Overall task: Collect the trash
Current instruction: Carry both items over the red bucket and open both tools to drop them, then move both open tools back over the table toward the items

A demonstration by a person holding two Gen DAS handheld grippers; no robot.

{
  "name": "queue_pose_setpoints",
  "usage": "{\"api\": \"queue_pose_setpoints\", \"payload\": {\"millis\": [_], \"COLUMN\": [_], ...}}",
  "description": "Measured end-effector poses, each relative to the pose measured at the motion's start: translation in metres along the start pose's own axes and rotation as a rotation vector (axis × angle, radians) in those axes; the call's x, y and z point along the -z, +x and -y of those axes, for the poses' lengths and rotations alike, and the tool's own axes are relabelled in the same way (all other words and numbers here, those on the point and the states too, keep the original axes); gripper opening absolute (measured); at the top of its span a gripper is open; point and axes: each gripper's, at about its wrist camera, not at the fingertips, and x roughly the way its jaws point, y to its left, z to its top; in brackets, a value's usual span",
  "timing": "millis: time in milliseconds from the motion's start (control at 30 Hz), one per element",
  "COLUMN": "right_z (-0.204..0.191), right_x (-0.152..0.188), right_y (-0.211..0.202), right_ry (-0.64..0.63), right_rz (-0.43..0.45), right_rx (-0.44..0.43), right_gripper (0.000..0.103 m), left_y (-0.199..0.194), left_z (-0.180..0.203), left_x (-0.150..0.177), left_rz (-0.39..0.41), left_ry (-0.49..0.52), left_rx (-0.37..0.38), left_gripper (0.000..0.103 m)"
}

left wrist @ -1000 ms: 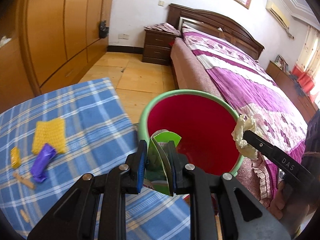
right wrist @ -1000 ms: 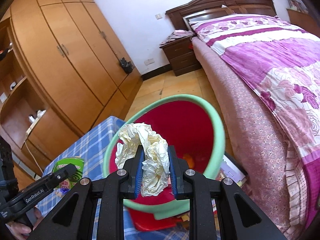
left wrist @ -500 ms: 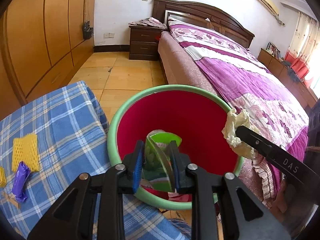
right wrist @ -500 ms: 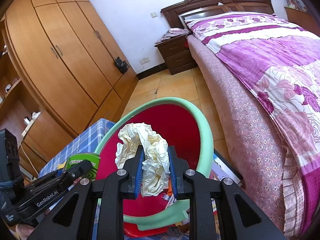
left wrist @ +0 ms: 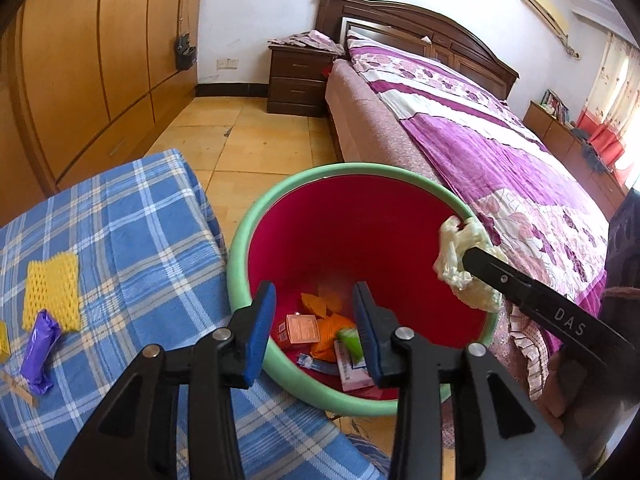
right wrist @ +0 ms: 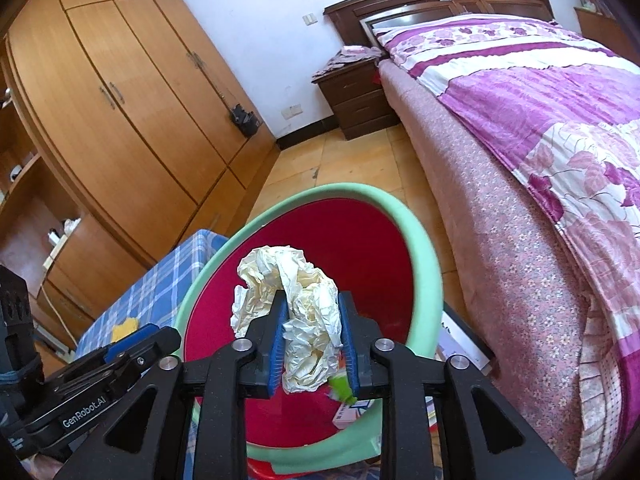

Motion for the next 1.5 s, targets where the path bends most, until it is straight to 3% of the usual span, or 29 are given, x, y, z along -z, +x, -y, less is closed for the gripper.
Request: {"api": "queue_pose_setpoints", "payload": {"millis": [133, 200, 333, 400, 467, 1000, 1500], "right_z": [-0.005, -0.008, -0.012, -0.014, -0.016, -0.046, -0.096], "right_x": [0.0, 0.001, 0.002, 0.002, 0.002, 0.011, 0.034], "right_y": [0.002, 0.002, -0.001, -0.004, -0.007, -0.041, -0.044], "right_ry": [-0.013, -0.017, -0.02, -0.017, -0.016, -0.052, -0.114], "right_rz": [-0.004, -0.004, 0.002, 0.008, 0.016, 0.056, 0.023], "right_rx": [-0.001, -0.001, -0.001, 0.001, 0.002, -0.011, -0.041], "right_gripper": [0.033, 0.044, 0.047, 0.06, 0.063, 0.063, 0.063], "left_y": [-0.005, -0.009, -0.017, -0.022, -0.028, -0.087, -0.129], "left_z": [-0.008, -0.011, -0.019, -0.021, -0.025, -0.065, -0.144], "left_x": [0.003, 0.005, 0.007, 0.008, 0.011, 0.031, 0.07], "left_rz": [0.002, 0.006, 0.013, 0.019, 0.026, 0.091, 0.123], "left_ry": [-0.021, -0.031, -0.057, -0.066, -0.075, -0.151, -0.299], "left_rx": [-0.006, -0.012, -0.018, -0.021, -0.024, -0.089, -0.225], "left_gripper": [0.04, 0.04, 0.04, 0.04, 0.04, 0.04, 0.042]}}
